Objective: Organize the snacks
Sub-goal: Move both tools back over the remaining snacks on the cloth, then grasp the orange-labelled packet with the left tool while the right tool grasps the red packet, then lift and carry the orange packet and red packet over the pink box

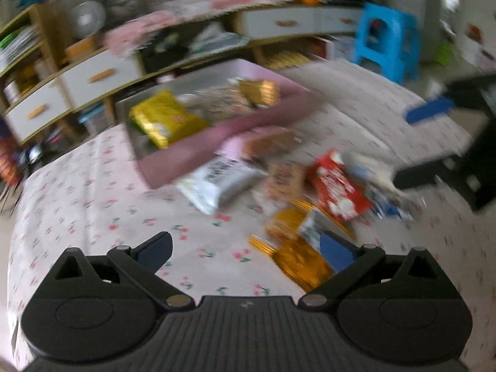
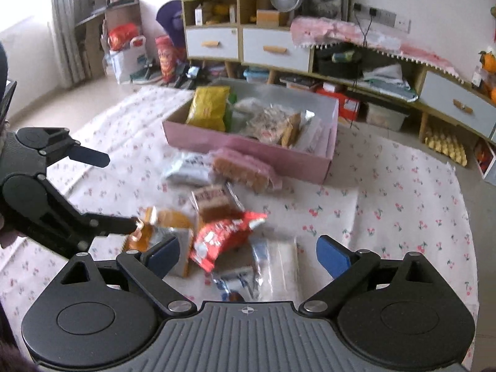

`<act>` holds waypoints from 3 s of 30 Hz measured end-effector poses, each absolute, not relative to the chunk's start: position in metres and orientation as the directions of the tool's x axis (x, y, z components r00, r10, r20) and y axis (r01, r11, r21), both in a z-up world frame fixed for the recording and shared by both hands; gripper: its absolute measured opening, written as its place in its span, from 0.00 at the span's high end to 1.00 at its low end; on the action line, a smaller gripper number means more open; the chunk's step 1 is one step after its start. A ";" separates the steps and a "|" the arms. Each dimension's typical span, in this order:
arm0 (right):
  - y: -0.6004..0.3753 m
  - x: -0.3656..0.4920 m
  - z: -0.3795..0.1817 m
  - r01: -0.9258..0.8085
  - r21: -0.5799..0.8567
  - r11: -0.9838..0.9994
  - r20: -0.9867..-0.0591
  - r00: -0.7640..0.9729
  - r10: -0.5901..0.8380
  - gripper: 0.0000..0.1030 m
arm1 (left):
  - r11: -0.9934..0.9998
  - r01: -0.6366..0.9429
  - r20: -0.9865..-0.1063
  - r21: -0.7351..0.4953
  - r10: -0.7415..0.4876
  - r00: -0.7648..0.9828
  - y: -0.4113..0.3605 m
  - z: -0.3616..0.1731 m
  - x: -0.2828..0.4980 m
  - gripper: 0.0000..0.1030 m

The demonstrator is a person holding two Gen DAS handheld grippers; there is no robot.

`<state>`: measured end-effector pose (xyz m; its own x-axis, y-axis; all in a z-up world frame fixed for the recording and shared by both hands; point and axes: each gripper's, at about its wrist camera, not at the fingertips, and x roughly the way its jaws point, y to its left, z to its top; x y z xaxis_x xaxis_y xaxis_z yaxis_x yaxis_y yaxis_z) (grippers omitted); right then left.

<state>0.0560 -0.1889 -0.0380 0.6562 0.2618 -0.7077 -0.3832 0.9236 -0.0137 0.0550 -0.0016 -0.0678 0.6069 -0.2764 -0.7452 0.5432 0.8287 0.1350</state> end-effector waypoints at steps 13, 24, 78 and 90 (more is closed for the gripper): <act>-0.187 0.072 -0.052 -0.374 0.017 0.927 -0.752 0.606 0.259 0.06 | 0.661 0.729 -0.787 0.177 -0.350 0.508 -0.025 -0.094 0.043 0.28; -0.167 0.085 -0.051 -0.386 0.145 0.911 -0.734 0.575 0.361 0.23 | 0.636 0.748 -0.786 0.190 -0.358 0.504 -0.034 -0.094 0.040 0.48; -0.176 0.118 -0.058 -0.143 0.296 0.944 -0.792 0.517 0.327 0.67 | 0.865 0.501 -0.825 -0.039 -0.311 0.472 0.009 -0.059 0.062 0.53; -0.197 0.122 -0.041 -0.052 0.445 0.894 -0.749 0.526 0.403 0.68 | 0.908 0.400 -0.784 -0.128 -0.340 0.520 0.024 -0.044 0.079 0.53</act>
<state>0.1220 -0.1975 -0.0411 0.5255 0.4031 -0.7493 -0.0521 0.8942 0.4445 0.0788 0.0243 -0.0440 0.5195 -0.3398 -0.7840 0.4000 0.9075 -0.1283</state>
